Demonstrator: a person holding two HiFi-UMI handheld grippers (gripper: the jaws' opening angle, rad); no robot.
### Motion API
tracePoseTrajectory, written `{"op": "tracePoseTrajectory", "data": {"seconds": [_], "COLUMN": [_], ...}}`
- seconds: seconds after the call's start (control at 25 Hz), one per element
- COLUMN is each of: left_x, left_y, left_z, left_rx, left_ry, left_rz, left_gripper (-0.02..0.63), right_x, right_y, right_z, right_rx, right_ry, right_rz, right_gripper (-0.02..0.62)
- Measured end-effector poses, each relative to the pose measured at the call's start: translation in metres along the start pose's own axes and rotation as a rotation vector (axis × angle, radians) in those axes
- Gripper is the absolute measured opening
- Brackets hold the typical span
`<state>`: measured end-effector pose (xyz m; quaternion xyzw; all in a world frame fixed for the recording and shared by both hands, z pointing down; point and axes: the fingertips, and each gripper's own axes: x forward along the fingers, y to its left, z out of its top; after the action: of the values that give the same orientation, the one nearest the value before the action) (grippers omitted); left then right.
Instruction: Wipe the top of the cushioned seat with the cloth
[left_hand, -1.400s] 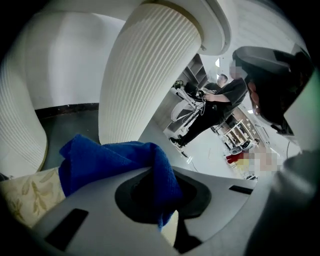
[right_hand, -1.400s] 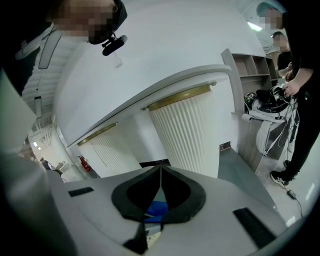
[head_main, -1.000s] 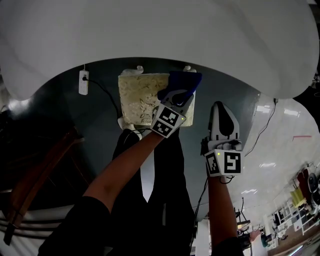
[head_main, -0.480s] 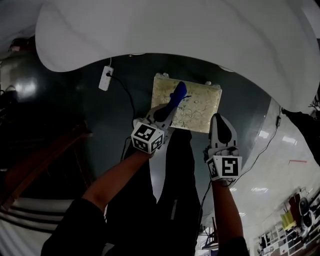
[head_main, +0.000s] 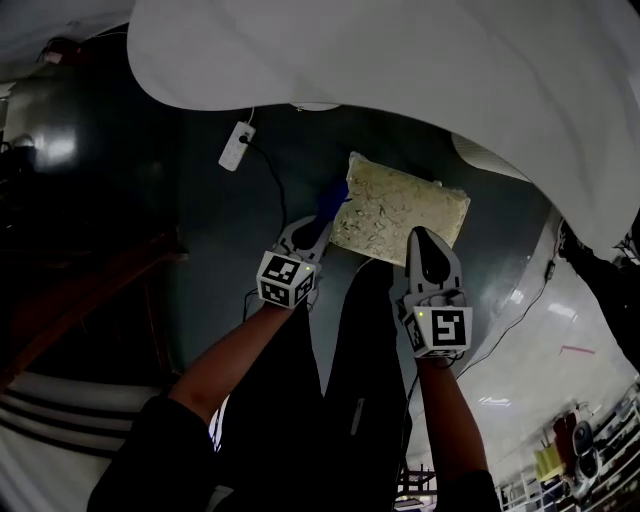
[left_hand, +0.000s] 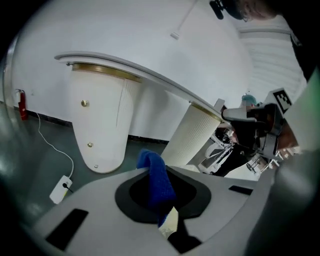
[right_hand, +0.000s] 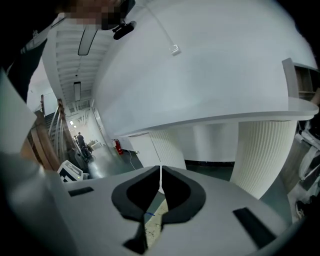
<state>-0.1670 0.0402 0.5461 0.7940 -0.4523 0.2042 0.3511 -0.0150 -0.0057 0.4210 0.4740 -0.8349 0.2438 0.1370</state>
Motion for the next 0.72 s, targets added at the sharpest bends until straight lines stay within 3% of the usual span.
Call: {"op": "tracePoseTrajectory", "data": {"seconds": [0.24, 0.56, 0.72], "left_x": [0.009, 0.048, 0.069], "left_y": [0.034, 0.045, 0.025], "left_z": [-0.05, -0.098, -0.113], "left_rx": [-0.036, -0.071, -0.018], "left_ry": [0.052, 0.051, 0.086], "left_rz": [0.054, 0.061, 0.023], "left_gripper": [0.038, 0.038, 0.038], "right_x": [0.021, 0.043, 0.038], "right_y": [0.029, 0.021, 0.01], "right_z": [-0.021, -0.068, -0.08], "right_rx": [0.008, 0.038, 0.042], "right_ry": [0.031, 0.071, 0.089], "right_rz": [0.039, 0.005, 0.009], "right_gripper": [0.038, 0.038, 0.038]}}
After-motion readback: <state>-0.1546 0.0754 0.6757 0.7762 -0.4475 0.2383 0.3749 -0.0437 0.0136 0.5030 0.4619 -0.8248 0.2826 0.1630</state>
